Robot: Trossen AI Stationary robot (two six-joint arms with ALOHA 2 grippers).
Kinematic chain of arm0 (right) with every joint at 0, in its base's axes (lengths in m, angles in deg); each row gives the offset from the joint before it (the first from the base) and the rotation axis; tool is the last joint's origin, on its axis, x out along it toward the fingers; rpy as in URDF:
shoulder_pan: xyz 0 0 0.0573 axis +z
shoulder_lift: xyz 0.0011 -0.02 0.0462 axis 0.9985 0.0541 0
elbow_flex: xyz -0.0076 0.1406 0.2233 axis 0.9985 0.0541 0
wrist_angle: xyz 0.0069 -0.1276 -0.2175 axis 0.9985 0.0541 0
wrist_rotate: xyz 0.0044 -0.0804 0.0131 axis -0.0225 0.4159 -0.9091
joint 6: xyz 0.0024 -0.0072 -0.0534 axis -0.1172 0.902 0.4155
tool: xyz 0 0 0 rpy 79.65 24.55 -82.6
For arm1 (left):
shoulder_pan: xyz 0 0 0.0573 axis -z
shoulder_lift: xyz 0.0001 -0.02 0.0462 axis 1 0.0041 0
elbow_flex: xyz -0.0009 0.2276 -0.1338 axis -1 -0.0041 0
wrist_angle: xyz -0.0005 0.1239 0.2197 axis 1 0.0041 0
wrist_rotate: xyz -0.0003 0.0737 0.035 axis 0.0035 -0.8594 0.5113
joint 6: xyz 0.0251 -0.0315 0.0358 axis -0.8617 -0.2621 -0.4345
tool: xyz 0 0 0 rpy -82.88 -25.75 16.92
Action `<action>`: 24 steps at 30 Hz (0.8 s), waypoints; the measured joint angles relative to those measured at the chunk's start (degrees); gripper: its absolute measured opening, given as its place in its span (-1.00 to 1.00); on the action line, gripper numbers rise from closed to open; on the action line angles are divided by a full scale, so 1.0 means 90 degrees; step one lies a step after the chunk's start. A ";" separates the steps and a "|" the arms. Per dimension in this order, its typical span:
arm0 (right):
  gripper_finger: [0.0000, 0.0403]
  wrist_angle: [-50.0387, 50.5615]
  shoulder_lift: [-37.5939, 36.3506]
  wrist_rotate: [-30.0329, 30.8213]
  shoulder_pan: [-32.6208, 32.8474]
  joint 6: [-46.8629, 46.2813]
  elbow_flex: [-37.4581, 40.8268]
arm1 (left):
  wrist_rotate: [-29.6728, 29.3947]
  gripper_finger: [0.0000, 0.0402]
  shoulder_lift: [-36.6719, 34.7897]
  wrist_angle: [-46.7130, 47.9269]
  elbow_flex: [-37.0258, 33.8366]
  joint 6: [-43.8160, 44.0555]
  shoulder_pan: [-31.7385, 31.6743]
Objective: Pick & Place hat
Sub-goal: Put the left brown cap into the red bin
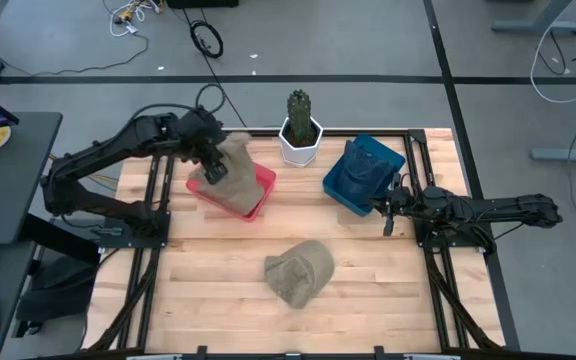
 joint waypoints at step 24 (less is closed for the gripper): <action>-0.96 0.0000 0.0000 0.0000 0.0002 0.0000 -0.0002 | 0.0931 -0.87 0.0015 -0.0631 0.0000 0.0608 -0.0007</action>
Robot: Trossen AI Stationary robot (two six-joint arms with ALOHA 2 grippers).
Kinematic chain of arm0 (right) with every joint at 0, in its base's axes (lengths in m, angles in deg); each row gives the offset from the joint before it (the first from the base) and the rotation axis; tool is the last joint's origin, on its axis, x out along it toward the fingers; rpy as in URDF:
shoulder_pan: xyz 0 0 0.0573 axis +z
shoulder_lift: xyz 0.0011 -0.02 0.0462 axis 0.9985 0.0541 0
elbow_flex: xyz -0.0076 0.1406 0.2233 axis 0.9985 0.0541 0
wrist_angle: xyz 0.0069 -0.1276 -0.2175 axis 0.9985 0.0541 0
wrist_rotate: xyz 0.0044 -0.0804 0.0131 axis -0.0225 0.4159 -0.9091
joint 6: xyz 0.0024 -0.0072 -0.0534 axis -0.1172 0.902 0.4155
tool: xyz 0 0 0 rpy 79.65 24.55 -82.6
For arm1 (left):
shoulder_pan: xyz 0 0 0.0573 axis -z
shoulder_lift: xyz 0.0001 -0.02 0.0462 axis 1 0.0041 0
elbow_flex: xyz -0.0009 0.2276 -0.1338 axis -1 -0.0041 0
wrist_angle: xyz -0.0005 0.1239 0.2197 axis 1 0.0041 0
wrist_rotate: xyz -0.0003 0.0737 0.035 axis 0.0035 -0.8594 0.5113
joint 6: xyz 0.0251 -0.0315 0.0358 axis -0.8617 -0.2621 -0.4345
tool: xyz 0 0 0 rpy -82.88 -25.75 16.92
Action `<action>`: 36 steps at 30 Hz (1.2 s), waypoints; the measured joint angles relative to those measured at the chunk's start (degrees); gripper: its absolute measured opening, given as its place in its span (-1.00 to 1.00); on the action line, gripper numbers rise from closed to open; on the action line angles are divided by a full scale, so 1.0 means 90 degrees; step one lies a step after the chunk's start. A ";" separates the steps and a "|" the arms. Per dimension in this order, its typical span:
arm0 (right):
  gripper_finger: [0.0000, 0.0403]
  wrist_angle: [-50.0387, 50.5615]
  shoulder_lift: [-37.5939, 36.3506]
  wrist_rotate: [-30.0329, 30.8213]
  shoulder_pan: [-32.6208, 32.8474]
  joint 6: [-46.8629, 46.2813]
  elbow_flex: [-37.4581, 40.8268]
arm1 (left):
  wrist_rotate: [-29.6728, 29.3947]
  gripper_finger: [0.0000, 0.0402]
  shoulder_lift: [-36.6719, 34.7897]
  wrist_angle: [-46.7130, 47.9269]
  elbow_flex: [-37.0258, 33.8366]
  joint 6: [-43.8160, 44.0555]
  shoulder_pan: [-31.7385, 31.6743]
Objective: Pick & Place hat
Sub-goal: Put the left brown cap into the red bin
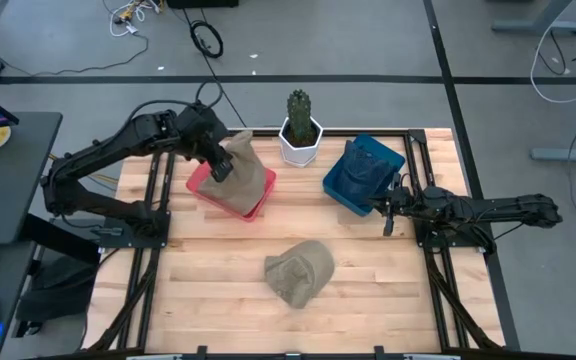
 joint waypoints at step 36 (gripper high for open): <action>-0.96 0.0000 0.0002 0.0000 0.0000 0.0000 0.0002 | -0.0842 -0.84 0.0213 -0.0589 -0.2405 -0.0115 -0.0417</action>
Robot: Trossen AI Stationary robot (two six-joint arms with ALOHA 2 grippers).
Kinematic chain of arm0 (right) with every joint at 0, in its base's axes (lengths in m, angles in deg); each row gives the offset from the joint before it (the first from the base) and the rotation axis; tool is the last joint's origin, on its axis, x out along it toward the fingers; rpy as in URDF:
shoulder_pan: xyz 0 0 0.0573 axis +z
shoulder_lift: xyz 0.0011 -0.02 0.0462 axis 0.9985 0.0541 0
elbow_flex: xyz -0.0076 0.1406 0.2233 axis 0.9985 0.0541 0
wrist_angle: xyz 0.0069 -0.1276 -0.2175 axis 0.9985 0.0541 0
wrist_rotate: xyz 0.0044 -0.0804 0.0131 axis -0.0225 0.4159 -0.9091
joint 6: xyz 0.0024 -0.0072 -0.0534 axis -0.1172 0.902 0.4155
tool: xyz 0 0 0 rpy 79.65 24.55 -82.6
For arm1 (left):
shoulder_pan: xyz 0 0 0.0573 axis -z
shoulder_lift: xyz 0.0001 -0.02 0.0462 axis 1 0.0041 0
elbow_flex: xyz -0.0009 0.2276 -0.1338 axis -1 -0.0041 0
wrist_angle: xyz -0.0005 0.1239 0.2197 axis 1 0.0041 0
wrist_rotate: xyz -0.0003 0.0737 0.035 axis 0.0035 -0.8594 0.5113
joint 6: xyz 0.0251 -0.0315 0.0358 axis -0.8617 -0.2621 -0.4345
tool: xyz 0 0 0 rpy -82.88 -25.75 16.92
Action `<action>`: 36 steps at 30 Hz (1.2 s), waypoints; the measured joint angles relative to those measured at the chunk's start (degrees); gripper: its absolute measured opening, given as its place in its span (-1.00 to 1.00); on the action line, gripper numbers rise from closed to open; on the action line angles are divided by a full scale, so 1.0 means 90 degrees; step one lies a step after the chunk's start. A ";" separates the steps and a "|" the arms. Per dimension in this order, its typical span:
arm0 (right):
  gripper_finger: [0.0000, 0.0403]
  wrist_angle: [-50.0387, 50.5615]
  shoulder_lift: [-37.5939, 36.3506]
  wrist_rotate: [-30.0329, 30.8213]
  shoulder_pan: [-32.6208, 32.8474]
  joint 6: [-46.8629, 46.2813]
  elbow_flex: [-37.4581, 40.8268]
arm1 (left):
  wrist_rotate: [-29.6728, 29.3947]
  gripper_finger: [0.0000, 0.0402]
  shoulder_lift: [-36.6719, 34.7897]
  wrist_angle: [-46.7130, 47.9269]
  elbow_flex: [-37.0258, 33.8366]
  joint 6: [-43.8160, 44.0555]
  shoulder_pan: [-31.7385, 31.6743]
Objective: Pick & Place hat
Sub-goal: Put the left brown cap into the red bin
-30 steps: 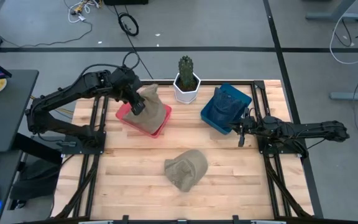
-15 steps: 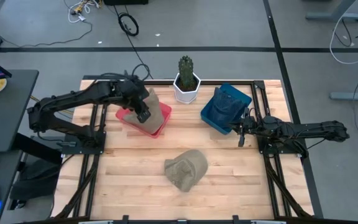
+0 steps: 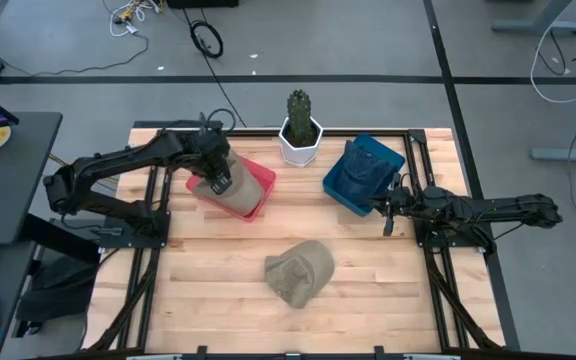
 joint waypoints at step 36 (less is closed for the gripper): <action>-0.96 0.0003 0.0000 0.0000 0.0000 0.0000 0.0000 | 0.0090 -0.83 0.1249 -0.3263 -0.2448 -0.0880 -0.0542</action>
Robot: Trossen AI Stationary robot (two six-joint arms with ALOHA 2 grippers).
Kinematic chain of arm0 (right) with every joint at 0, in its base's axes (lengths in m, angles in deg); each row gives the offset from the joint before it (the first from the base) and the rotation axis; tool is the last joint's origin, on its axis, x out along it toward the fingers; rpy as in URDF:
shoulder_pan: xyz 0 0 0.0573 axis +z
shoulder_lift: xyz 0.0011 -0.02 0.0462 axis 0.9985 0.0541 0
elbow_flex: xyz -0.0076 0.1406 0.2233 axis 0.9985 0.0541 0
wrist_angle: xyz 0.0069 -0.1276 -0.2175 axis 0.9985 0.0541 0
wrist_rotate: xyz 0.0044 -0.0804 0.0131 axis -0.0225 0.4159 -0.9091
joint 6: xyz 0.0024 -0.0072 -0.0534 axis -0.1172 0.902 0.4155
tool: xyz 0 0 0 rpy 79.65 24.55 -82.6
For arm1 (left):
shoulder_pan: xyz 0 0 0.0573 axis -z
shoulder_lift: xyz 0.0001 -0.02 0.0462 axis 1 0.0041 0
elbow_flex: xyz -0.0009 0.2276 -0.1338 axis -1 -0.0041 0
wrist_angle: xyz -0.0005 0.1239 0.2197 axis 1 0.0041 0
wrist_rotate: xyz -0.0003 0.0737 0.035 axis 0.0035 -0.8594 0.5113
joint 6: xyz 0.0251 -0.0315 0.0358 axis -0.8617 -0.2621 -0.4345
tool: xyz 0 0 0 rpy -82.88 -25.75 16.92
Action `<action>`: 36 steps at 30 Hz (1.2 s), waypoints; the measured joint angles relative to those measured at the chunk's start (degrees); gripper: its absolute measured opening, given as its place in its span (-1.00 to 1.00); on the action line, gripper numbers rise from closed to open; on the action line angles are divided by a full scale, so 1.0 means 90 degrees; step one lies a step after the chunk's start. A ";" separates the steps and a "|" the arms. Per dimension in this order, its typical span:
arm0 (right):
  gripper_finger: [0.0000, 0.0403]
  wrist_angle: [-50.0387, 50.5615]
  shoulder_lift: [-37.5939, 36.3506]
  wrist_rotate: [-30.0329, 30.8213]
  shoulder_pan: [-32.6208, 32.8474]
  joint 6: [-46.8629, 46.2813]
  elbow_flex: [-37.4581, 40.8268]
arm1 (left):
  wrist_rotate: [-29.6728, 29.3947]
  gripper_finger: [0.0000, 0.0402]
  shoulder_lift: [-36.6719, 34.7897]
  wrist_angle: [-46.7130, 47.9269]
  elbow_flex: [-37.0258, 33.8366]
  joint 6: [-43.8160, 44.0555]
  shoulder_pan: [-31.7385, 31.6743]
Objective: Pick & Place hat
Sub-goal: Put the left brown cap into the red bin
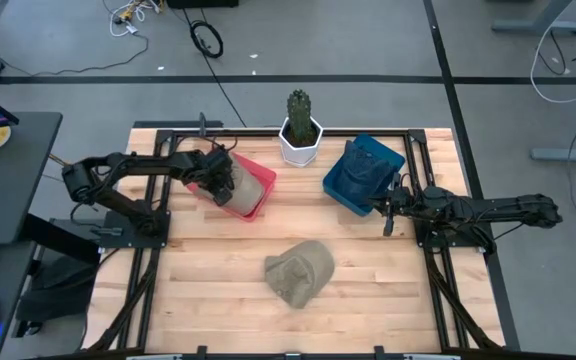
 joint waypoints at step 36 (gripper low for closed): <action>-0.96 -0.0003 -0.0002 0.0001 -0.0002 0.0000 0.0000 | 0.0239 -0.12 0.0176 0.1893 0.1428 -0.0106 0.0120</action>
